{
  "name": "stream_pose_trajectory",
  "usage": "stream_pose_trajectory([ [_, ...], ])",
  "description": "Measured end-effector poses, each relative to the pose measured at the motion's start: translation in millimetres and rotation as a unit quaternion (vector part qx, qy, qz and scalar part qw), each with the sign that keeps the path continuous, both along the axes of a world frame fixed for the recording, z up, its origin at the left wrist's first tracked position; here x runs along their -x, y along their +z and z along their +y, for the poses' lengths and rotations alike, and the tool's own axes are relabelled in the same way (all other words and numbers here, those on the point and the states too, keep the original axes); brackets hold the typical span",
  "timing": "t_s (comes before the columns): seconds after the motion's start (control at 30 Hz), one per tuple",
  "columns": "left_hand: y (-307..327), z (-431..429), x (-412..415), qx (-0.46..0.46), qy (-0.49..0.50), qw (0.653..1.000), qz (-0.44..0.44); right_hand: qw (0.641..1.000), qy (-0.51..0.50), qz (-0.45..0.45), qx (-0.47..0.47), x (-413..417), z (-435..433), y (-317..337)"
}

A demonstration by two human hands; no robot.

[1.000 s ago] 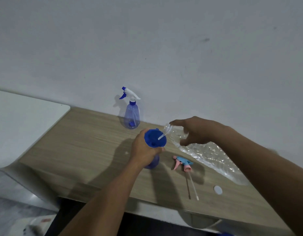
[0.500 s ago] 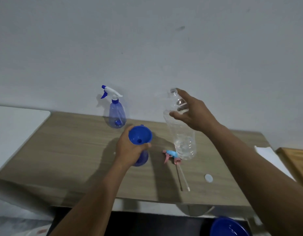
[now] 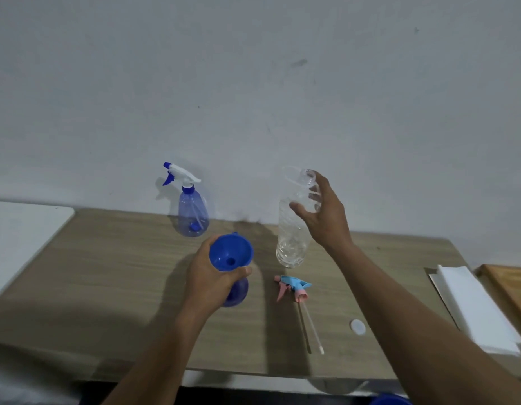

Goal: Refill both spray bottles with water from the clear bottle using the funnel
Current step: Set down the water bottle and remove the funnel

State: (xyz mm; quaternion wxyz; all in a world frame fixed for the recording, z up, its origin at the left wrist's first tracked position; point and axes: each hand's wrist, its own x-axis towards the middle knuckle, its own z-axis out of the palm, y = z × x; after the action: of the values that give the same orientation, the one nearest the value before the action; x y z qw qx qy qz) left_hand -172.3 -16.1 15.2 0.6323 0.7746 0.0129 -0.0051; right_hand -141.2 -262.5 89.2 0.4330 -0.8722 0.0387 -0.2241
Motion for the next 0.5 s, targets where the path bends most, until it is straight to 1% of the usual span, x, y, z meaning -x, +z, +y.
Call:
stream_pose_trajectory([
  [0.17,-0.6,-1.0,-0.8,0.002,-0.004,1.0,-0.001,1.0,-0.005,0.01,-0.024,-3.9,0.4,-0.7],
  [0.37,-0.9,-0.3,-2.6,0.001,-0.012,1.0,0.002,0.998,0.012,0.061,-0.008,0.4,2.4,6.4],
  [0.5,-0.9,1.4,-1.3,-0.006,-0.027,1.0,-0.004,0.996,0.009,0.087,0.027,7.4,2.1,13.8],
])
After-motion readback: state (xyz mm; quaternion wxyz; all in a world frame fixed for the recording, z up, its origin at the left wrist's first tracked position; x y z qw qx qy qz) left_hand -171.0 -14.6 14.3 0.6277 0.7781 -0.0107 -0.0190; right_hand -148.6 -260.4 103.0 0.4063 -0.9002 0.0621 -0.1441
